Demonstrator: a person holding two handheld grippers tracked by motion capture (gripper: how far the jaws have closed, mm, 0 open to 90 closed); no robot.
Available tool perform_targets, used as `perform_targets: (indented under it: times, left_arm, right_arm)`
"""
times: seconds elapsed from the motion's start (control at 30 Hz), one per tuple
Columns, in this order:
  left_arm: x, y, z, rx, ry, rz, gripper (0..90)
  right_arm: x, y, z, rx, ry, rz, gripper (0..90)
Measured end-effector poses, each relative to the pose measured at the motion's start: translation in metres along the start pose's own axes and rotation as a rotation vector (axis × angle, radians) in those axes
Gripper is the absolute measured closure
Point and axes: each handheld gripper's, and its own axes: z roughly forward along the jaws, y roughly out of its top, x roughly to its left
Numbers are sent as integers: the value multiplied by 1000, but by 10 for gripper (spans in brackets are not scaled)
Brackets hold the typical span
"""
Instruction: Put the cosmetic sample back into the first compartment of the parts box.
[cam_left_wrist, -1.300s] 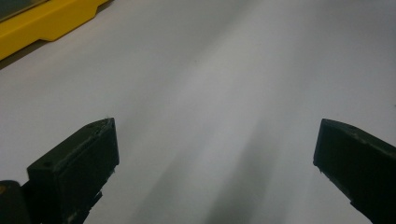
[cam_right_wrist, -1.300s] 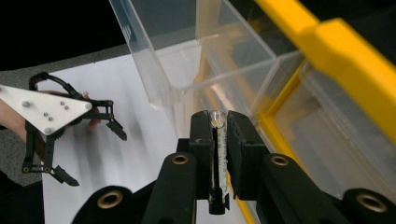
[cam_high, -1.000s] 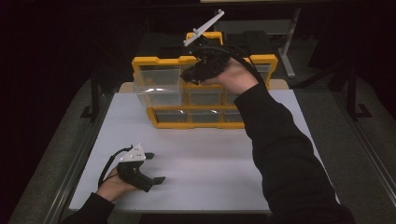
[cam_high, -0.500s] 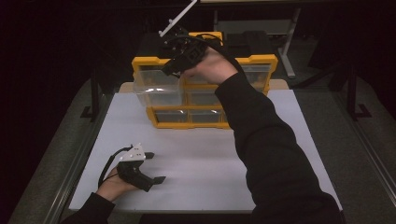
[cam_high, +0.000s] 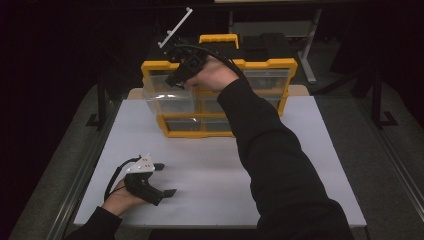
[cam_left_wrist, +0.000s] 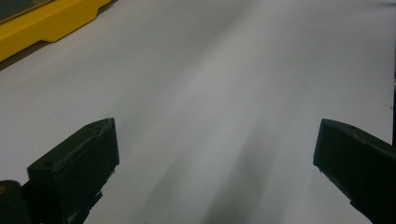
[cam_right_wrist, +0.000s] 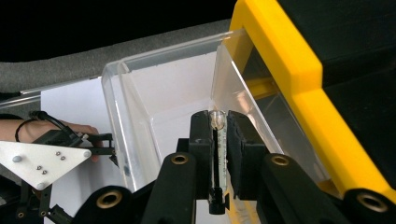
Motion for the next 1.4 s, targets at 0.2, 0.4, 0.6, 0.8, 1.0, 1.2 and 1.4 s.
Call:
perform_targets:
  times: [0.2,0.4,0.6,0.8,1.0,1.2,1.4]
  left_arm:
    - [0,0,0,-1,0,0,0]
    - [0,0,0,6,-2,4,0]
    - [0,0,1,5,-1,2,0]
    - [0,0,1,6,1,3,0]
    - [0,0,2,11,2,4,0]
    - [0,-1,2,15,0,5,0]
    - [0,-1,2,15,1,1,0]
  right_arm:
    - [-1,-2,4,17,13,0,791]
    - [-3,-4,4,10,17,18,696]
    - [-4,-5,-6,-18,9,23,754]
    - [-4,-13,-24,-28,12,19,887]
    - [-3,-23,-40,-52,-7,27,887]
    - [-4,-36,-52,-57,-19,37,886]
    - [-6,-53,-56,-51,-32,51,885]
